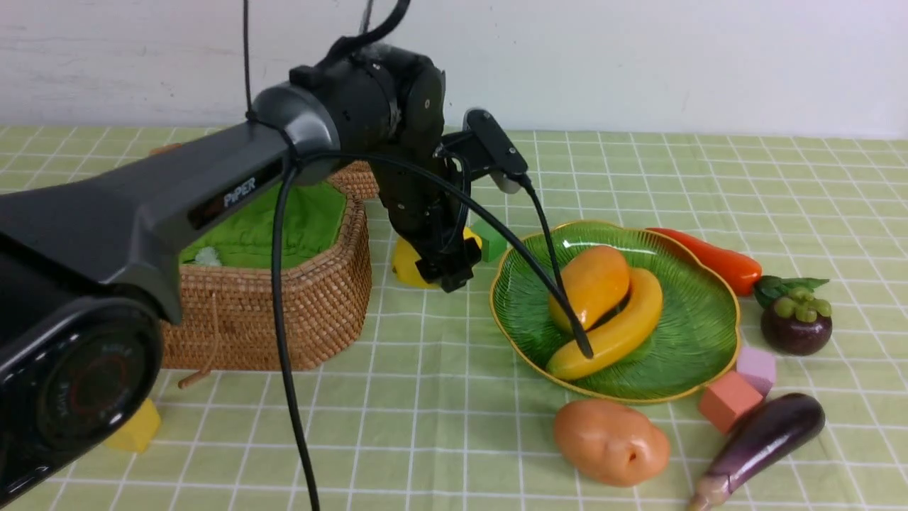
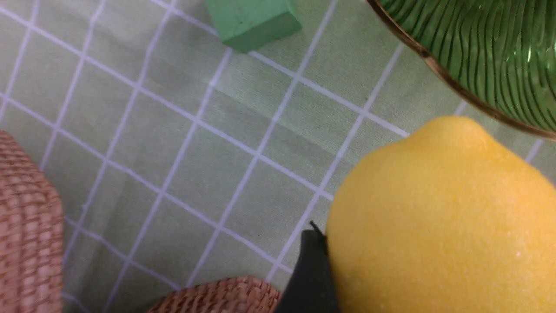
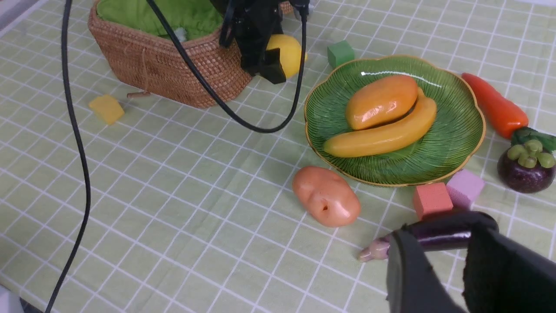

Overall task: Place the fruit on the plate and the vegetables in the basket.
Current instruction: Grab a lemon with your left arm and place it on the plate on the right

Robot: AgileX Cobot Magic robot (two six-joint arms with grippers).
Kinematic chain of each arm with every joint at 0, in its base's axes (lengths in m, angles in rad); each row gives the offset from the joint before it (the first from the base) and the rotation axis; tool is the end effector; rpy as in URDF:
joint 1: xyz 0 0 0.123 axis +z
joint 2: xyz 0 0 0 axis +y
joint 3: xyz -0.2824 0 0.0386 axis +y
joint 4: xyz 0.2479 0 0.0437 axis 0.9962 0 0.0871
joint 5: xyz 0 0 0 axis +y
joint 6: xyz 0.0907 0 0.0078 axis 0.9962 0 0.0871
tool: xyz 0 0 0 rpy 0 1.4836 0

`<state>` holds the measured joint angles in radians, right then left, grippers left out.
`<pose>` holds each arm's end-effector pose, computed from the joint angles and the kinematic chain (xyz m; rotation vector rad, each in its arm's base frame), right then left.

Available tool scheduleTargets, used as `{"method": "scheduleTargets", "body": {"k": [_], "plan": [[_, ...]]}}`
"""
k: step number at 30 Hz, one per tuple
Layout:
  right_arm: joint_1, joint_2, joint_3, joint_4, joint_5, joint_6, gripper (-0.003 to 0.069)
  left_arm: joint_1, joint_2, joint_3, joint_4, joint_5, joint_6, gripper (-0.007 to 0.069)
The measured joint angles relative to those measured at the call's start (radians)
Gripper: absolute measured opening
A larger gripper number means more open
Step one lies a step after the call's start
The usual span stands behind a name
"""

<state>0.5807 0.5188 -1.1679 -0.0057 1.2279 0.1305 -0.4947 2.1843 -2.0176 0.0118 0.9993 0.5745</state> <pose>0.0213 0.0134 0.4381 -0.4653 2.0382 0.4295 0.4306 -0.2312 0.2533 1.3547 2.2777 0.0418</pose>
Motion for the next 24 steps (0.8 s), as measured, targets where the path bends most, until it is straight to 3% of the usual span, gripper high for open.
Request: {"method": "scheduleTargets", "body": {"k": [12,17,24], "plan": [[0.000,0.000,0.000,-0.038,-0.006,0.008,0.0211,-0.008,-0.098,0.000,-0.048,0.052,-0.119,0.0586],[0.000,0.000,0.000,-0.162,-0.007,0.083,0.0212,-0.090,-0.107,0.000,-0.092,0.037,-0.145,0.0586],[0.000,0.000,0.000,-0.251,-0.007,0.135,0.0213,-0.219,-0.077,0.000,-0.122,-0.134,-0.190,0.0585]]}}
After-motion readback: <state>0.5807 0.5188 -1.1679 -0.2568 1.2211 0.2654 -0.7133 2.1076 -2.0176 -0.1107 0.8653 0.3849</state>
